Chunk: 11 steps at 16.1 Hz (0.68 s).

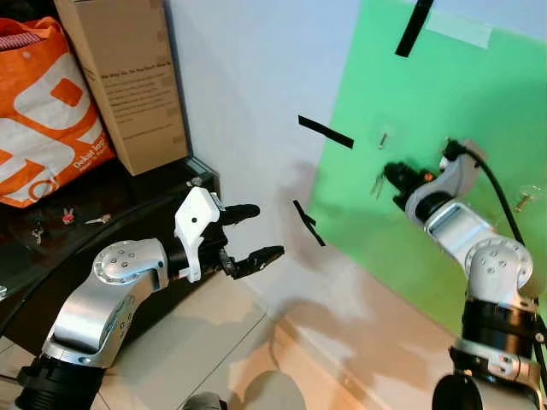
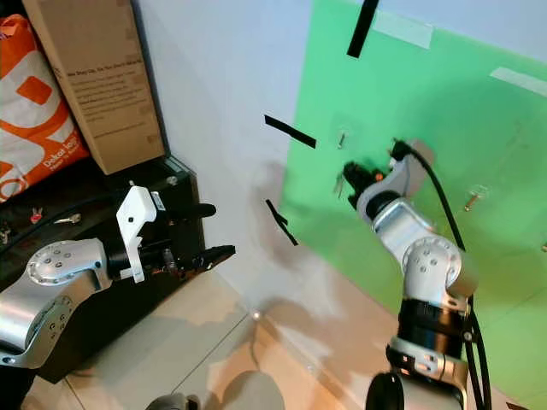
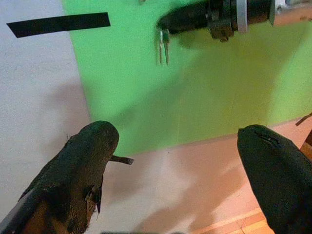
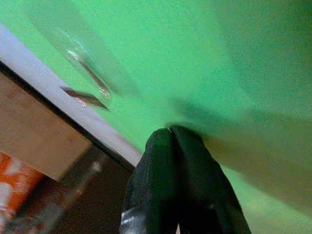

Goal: Hang keys on a hook

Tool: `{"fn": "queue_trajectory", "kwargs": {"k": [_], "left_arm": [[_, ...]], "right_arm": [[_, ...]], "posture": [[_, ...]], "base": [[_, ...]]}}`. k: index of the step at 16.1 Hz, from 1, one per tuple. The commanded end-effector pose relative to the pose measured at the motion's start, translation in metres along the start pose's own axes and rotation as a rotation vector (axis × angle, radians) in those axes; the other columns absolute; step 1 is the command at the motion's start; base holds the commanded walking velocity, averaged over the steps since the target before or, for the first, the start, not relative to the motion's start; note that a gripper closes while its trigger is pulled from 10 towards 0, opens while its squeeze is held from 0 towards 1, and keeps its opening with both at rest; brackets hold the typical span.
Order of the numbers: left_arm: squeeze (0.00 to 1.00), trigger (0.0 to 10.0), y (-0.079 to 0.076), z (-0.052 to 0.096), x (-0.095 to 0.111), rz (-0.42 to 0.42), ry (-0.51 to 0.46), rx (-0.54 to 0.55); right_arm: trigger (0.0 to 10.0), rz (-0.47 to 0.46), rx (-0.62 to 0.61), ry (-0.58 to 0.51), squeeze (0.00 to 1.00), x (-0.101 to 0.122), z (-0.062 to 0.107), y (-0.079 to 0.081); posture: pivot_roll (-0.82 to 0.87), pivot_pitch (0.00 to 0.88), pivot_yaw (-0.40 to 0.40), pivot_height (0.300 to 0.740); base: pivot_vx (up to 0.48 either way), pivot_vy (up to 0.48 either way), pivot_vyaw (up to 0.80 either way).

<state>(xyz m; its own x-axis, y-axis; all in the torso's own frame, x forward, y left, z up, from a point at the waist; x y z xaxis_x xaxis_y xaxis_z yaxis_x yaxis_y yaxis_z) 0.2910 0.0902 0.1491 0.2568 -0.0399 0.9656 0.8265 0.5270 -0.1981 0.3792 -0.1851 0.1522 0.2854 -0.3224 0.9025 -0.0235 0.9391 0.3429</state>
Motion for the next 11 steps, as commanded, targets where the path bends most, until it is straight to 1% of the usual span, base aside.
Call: {"fn": "queue_trajectory", "kwargs": {"k": [1,2,3,4,6,8,9,10,11], "left_arm": [[0.0,10.0,-0.003,-0.001,0.0,-0.005,0.005,-0.013],[0.0,10.0,-0.003,-0.002,0.0,-0.005,0.005,-0.014],[0.0,10.0,-0.003,-0.002,0.0,-0.005,0.005,-0.015],[0.0,10.0,-0.003,-0.003,0.0,-0.005,0.004,-0.015],[0.0,10.0,-0.003,-0.004,0.0,-0.004,0.004,-0.016],[0.0,10.0,-0.003,-0.004,0.0,-0.004,0.004,-0.016],[0.0,10.0,-0.003,-0.004,0.0,-0.004,0.004,-0.016],[0.0,10.0,-0.003,-0.004,0.0,-0.003,0.003,-0.016],[0.0,10.0,-0.003,-0.004,0.0,-0.003,0.003,-0.016]], "right_arm": [[10.0,0.045,-0.058,-0.016,0.0,0.004,0.004,-0.013],[10.0,0.118,0.022,-0.064,0.0,0.014,0.007,0.004],[10.0,0.161,0.104,-0.122,0.0,0.025,0.011,0.021],[10.0,0.197,0.16,-0.188,0.0,0.038,0.016,0.034],[10.0,0.223,0.179,-0.235,0.0,0.047,0.018,0.039],[10.0,0.24,0.223,-0.275,0.0,0.055,0.021,0.049],[10.0,0.255,0.252,-0.285,0.0,0.055,0.023,0.055],[10.0,0.289,0.274,-0.266,0.0,0.049,0.022,0.061],[10.0,0.297,0.274,-0.26,0.0,0.047,0.021,0.062]], "posture": [[0.02,0.0,-0.046,0.74],[0.02,0.0,-0.04,0.74],[0.02,0.0,-0.04,0.74],[0.02,0.0,-0.038,0.74],[0.02,0.0,-0.039,0.74],[0.02,0.0,-0.039,0.74],[0.02,0.0,-0.039,0.74],[0.02,0.0,-0.04,0.74],[0.02,0.0,-0.04,0.74]], "base": [[0.0,0.0,0.0],[0.0,0.0,0.0],[0.0,0.0,0.0],[0.0,0.0,0.0],[0.0,0.0,0.0],[0.0,0.0,0.0],[0.0,0.0,0.0],[0.0,0.0,0.0],[0.0,0.0,0.0]]}}
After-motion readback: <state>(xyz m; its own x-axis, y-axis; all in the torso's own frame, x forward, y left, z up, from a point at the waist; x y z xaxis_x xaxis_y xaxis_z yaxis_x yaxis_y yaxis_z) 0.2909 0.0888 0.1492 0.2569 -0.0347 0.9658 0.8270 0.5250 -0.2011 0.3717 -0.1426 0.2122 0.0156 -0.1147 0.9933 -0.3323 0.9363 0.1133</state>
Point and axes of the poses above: a point about 5 cm out from each wrist's last joint towards the gripper, its own z axis pointing back from the gripper into the wrist, its own x axis along the axis of the wrist's last joint, y = z × x, the point moved 6 cm from there along -z, pointing out of the wrist towards the gripper, and after that the axes turned 15 degrees about z, right-handed, at the moved point
